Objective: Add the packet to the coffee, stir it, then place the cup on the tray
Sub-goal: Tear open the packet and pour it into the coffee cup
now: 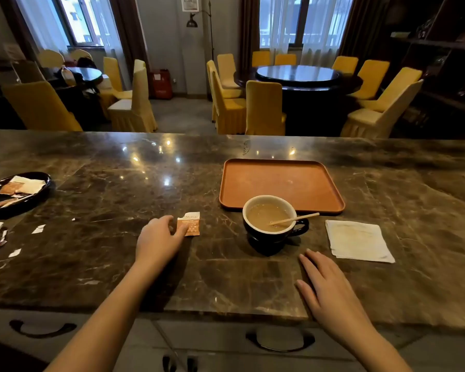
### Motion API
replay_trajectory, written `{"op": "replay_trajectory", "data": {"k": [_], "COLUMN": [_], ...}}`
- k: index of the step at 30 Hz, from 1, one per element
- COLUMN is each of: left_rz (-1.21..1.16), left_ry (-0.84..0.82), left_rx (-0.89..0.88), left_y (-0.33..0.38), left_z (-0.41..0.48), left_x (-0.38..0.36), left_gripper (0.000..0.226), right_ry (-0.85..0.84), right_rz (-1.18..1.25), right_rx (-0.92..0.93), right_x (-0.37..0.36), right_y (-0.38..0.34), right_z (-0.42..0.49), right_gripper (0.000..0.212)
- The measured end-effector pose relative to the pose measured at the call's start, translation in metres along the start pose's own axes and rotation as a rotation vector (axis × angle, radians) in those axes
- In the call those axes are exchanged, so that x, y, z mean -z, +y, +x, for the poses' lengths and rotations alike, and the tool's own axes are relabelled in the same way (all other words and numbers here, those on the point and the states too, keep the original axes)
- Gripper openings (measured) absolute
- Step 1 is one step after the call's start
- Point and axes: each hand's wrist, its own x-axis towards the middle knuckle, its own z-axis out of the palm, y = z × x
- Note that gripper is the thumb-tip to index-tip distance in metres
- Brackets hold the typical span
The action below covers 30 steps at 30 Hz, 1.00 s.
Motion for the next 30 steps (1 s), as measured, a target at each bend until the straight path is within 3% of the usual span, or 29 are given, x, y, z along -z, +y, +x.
{"op": "replay_trajectory", "data": {"k": [5, 15, 19, 24, 30], "left_rz": [0.097, -0.427, -0.671, -0.852, -0.980], "left_ry": [-0.057, -0.039, -0.104, -0.202, -0.323], "left_rx": [0.082, 0.127, 0.164, 0.191, 0.199], "left_y": [0.011, 0.021, 0.028, 0.040, 0.070], "left_z": [0.018, 0.009, -0.003, -0.019, -0.035], "left_x": [-0.006, -0.003, 0.007, 0.019, 0.030], "left_gripper": [0.050, 0.026, 0.024, 0.016, 0.016], "right_ry": [0.089, 0.152, 0.140, 0.262, 0.379], "right_rz": [-0.041, -0.028, -0.015, 0.001, 0.303], "right_rx": [0.022, 0.036, 0.044, 0.046, 0.061], "right_x": [-0.006, -0.008, -0.008, -0.013, -0.002], "right_y": [0.001, 0.001, 0.001, 0.001, -0.004], "right_z": [-0.001, -0.002, -0.003, -0.005, -0.010], "right_gripper": [0.076, 0.072, 0.073, 0.059, 0.046]}}
